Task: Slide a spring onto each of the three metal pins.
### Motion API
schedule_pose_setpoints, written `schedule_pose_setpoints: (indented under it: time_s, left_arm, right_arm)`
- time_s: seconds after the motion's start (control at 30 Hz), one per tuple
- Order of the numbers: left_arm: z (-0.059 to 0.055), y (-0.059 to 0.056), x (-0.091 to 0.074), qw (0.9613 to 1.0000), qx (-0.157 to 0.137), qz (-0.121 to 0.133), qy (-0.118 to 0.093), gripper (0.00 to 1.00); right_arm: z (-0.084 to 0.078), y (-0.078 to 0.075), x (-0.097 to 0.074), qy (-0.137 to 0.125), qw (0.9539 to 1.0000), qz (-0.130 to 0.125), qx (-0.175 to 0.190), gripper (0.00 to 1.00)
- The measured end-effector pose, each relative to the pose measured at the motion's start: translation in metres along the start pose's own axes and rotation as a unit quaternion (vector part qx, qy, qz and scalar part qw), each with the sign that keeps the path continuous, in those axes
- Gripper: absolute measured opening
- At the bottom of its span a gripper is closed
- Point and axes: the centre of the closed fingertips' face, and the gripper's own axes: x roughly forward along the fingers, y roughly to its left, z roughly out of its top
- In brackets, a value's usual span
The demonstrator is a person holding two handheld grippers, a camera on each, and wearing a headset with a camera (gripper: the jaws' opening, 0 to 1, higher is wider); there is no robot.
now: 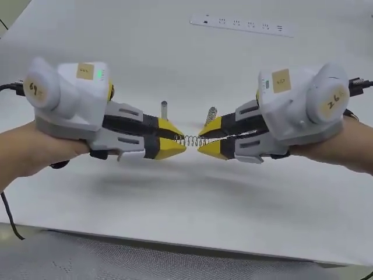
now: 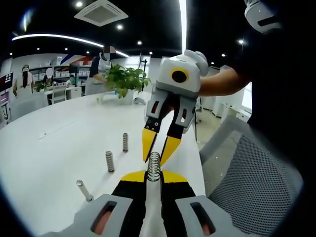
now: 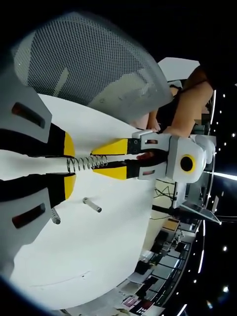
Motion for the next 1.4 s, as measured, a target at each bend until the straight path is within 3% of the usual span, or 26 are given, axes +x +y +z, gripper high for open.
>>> schedule_pose_setpoints:
  time_s: [0.6, 0.9, 1.4]
  left_arm:
    - [-0.003, 0.007, 0.0, 0.9999, -0.007, 0.006, 0.004, 0.02]
    - [-0.005, 0.007, 0.002, 0.9999, -0.001, 0.007, 0.01, 0.02]
    - [-0.003, 0.005, 0.002, 0.9999, 0.006, 0.007, 0.008, 0.02]
  right_arm:
    - [0.021, -0.003, -0.013, -0.005, 0.999, 0.005, -0.044, 0.07]
    - [0.033, -0.001, -0.013, -0.025, 0.9981, 0.011, -0.055, 0.08]
    - [0.055, -0.002, -0.011, -0.065, 0.997, 0.01, -0.041, 0.08]
